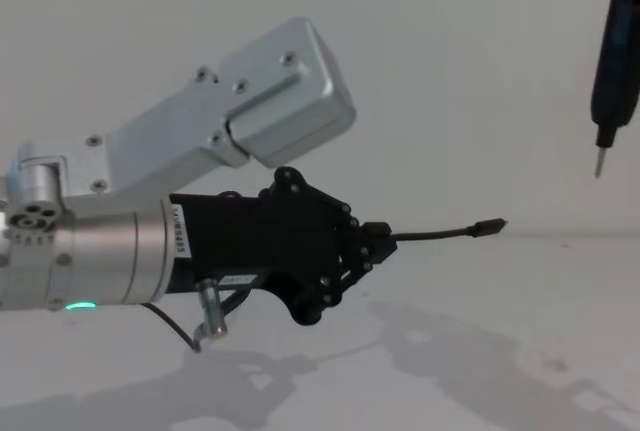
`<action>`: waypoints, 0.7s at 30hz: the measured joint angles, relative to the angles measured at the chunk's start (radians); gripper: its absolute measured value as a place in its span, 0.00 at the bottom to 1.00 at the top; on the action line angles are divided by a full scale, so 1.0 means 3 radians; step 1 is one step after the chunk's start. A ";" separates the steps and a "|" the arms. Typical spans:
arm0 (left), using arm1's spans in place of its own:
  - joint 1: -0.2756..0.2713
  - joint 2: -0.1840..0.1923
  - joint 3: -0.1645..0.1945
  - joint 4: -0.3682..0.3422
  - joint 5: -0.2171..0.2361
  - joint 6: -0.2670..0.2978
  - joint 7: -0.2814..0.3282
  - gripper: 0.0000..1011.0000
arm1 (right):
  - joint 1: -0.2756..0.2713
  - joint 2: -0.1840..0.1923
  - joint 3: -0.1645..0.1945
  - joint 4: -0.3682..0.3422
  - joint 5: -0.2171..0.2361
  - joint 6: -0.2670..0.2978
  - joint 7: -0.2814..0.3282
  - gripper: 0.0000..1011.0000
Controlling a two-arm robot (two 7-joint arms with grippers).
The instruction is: Pick up the data cable with the one hand.
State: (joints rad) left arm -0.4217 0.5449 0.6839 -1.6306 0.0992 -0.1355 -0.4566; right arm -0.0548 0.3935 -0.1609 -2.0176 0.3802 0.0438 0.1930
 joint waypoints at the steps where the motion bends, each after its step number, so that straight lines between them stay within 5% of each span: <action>1: 0.0004 0.0009 -0.0004 -0.0007 -0.0001 -0.0011 -0.0002 0.05 | 0.0000 0.0000 0.0000 0.0000 0.0000 0.0000 0.0000 0.27; 21: 0.0059 0.0130 -0.0047 -0.0094 -0.0014 -0.0166 -0.0025 0.05 | 0.0224 -0.0052 -0.0135 0.0248 0.0247 0.0049 0.0218 0.27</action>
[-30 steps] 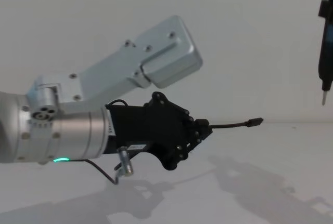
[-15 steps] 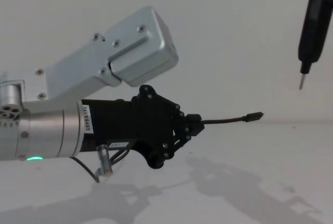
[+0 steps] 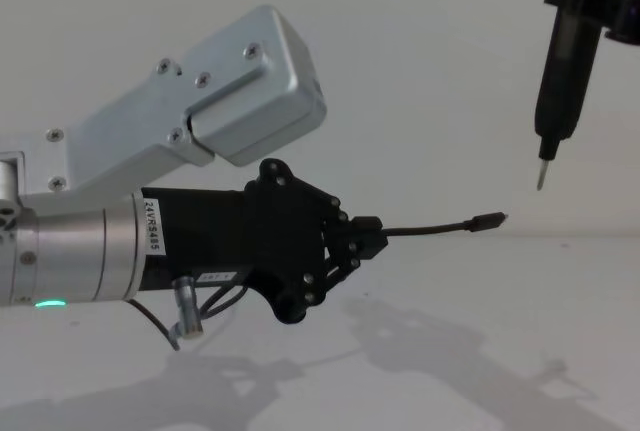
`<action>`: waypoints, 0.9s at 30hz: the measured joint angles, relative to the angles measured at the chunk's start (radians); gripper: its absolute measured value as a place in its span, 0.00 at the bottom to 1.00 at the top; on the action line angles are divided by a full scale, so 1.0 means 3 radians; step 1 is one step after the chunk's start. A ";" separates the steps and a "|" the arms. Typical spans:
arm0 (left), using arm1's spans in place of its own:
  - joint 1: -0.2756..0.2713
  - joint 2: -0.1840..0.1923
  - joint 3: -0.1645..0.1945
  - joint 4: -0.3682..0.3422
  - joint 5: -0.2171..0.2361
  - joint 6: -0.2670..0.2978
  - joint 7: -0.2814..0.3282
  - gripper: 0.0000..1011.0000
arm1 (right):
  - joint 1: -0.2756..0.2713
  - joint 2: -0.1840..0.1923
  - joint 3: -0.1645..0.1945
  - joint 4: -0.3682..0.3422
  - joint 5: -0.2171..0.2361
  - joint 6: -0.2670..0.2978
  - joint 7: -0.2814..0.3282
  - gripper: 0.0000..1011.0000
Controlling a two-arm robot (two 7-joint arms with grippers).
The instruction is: Pick up the data cable with the one hand.
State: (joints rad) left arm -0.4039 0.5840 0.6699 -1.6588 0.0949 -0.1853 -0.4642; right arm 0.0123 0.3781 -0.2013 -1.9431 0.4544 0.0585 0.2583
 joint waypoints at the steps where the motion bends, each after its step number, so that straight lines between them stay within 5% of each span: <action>1: 0.0001 0.0001 0.0000 -0.0001 0.0000 -0.0001 0.0000 0.05 | 0.0010 -0.0002 -0.0005 0.0018 0.0004 -0.0004 0.0007 0.27; 27: 0.0011 0.0023 -0.0009 -0.0018 -0.0002 -0.0031 -0.0006 0.05 | 0.0308 -0.0068 -0.0128 0.0564 0.0098 -0.0118 0.0118 0.27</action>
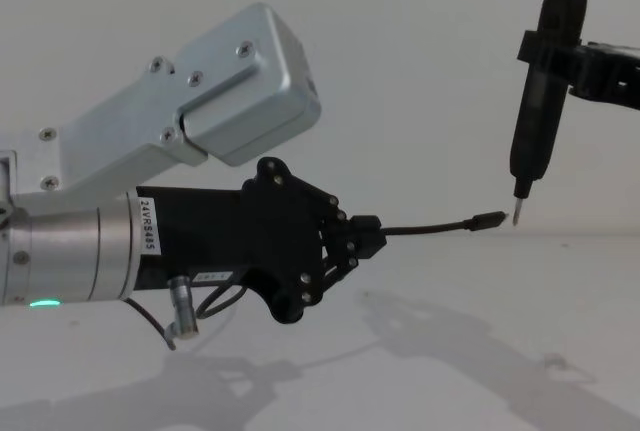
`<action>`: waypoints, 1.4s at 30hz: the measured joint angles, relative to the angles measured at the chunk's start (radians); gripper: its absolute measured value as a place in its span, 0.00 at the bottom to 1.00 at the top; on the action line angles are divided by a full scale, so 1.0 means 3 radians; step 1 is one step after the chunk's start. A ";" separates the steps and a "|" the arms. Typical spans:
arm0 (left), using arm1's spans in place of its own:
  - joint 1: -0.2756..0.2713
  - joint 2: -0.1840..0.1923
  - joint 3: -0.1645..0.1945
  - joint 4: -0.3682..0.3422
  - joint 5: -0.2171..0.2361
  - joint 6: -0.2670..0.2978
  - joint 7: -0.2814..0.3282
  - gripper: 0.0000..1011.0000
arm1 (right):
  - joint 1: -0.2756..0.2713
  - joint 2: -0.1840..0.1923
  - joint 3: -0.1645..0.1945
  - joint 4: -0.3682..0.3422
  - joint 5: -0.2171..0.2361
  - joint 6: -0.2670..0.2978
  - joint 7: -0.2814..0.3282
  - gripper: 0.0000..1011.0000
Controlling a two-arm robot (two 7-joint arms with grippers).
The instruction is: Pick up the data cable with the one hand.
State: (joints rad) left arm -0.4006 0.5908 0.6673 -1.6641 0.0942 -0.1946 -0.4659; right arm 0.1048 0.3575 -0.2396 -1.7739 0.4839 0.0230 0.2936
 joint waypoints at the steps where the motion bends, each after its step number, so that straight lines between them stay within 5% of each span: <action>1: 0.0000 0.0000 0.0000 0.0000 0.0000 0.0000 0.0000 0.05 | 0.0005 -0.0001 -0.0001 0.0009 0.0002 -0.0004 0.0001 0.27; 42: 0.0000 0.0004 0.0000 -0.0001 0.0000 -0.0003 0.0001 0.05 | 0.0177 -0.0009 -0.0049 0.0224 0.0110 -0.0082 0.0070 0.27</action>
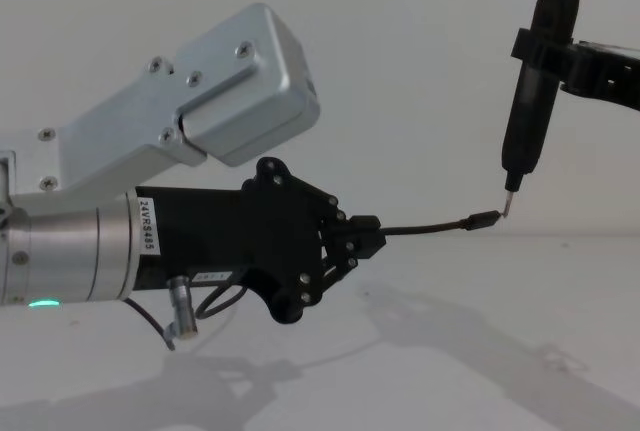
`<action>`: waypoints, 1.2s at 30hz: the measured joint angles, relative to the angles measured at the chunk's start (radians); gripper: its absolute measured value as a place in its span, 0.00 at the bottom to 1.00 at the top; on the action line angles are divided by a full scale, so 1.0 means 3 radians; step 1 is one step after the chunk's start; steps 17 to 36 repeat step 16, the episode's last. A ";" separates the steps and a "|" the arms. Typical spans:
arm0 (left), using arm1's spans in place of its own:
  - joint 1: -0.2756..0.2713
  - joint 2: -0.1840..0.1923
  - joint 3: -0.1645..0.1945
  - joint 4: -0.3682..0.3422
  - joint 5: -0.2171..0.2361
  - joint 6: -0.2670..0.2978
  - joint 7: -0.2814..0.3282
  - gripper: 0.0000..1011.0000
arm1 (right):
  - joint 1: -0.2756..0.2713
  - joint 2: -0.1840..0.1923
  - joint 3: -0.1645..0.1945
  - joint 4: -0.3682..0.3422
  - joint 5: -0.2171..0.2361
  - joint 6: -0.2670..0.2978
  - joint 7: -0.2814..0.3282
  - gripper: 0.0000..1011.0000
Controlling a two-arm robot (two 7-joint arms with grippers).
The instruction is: Pick up the data cable with the one hand.
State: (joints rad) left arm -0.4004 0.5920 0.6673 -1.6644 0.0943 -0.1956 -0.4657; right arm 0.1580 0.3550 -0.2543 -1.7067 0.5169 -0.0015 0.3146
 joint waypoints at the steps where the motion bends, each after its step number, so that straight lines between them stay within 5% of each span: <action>1: 0.0000 0.0000 0.0000 0.0000 0.0000 0.0000 0.0000 0.05 | 0.0001 0.0000 0.0000 0.0001 0.0000 0.0000 0.0000 0.27; 36: 0.0000 0.0000 0.0000 0.0000 0.0000 0.0000 0.0000 0.05 | 0.0006 0.0004 -0.0003 0.0007 0.0003 0.0003 0.0000 0.27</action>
